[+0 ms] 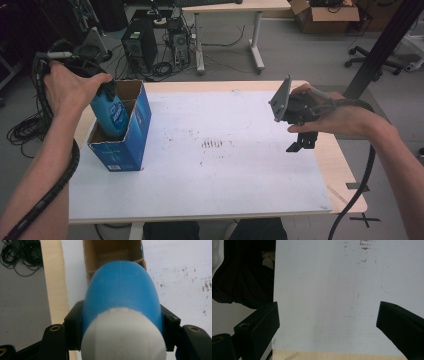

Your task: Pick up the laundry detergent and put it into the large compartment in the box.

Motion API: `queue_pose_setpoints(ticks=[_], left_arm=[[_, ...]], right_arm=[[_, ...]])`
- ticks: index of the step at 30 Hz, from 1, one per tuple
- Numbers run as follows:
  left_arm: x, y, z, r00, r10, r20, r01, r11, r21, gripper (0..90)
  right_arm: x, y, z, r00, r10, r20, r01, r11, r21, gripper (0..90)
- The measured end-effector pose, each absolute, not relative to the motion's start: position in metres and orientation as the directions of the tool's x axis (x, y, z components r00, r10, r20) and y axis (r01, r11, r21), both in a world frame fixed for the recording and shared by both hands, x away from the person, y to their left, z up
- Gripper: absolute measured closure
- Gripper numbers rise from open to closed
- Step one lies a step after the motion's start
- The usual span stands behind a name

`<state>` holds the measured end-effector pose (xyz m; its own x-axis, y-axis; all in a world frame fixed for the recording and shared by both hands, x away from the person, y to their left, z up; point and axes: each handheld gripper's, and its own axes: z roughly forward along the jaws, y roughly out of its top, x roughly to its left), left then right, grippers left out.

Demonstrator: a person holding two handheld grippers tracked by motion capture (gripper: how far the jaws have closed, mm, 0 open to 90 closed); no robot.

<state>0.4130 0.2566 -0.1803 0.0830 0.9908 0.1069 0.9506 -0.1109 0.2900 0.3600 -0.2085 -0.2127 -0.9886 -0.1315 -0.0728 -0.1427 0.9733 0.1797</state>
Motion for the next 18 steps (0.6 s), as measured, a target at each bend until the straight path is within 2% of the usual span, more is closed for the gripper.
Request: queue_pose_setpoints(ticks=[8,18], left_arm=[[0.412,0.257,-0.218,0.047,0.994,0.099,0.957,-0.073,0.282,38.1],[0.412,0.254,-0.244,0.013,0.996,0.093,0.959,-0.039,0.281,38.0]], right_arm=[[0.36,-0.209,-0.214,-0.989,-0.129,-0.074,-0.141,0.973,0.184,4.6],[0.36,-0.208,-0.22,-0.989,-0.13,-0.068,-0.14,0.973,0.183,4.6]])
